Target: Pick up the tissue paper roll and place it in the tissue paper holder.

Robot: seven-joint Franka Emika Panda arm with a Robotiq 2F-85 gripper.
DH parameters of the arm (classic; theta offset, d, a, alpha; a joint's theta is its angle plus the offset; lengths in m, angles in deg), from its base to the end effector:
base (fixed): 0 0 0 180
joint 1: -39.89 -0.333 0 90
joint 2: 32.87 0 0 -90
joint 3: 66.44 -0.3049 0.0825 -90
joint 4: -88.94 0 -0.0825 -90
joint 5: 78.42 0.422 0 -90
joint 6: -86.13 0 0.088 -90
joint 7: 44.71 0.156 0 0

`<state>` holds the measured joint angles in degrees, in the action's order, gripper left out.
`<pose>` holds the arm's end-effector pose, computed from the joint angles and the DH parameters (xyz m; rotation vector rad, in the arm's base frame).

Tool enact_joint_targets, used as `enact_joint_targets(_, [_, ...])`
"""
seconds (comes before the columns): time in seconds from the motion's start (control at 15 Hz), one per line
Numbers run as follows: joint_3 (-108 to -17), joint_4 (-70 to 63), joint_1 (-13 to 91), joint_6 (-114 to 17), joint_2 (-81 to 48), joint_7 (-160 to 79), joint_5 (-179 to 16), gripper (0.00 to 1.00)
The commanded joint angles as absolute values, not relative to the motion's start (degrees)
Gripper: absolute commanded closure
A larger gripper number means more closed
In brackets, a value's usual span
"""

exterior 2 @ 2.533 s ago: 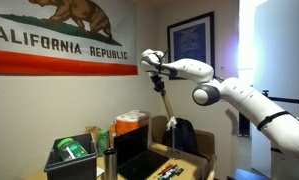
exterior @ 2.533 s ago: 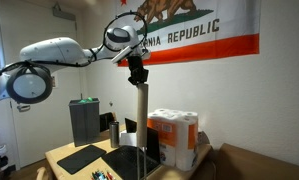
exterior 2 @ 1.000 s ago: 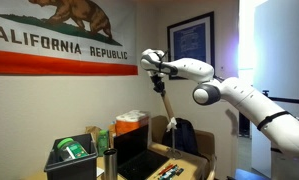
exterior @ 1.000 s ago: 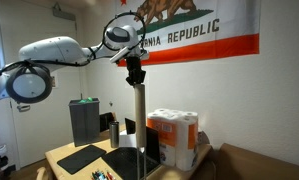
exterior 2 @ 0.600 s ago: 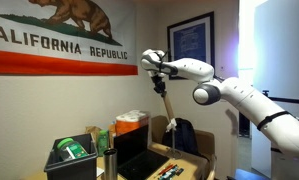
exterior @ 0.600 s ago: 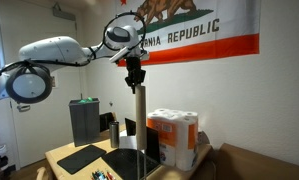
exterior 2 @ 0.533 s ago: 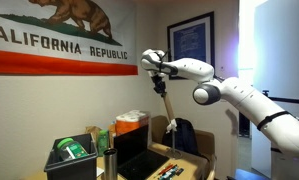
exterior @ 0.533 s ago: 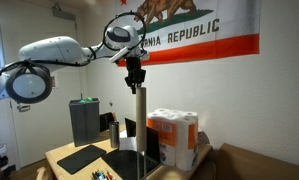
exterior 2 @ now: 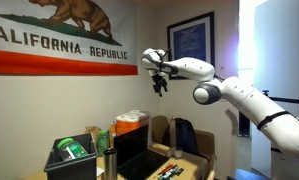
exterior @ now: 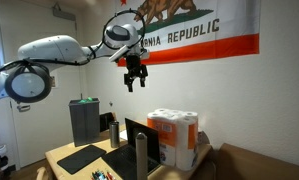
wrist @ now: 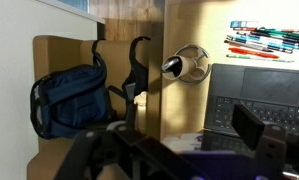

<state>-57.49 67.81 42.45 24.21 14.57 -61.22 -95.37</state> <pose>0.6962 -0.1324 0.5604 2.7789 0.0061 -0.2575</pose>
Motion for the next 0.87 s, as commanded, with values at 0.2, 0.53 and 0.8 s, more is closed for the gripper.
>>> enact_joint_targets(0.2, [-57.5,65.79,42.08,25.48,11.48,-62.77,-95.36,0.0])
enact_joint_targets(0.53, [-58.26,66.04,42.28,23.73,11.55,-61.35,-94.29,0.0])
enact_joint_targets(0.8, [-58.48,66.05,42.29,23.73,11.05,-61.59,-93.95,0.0])
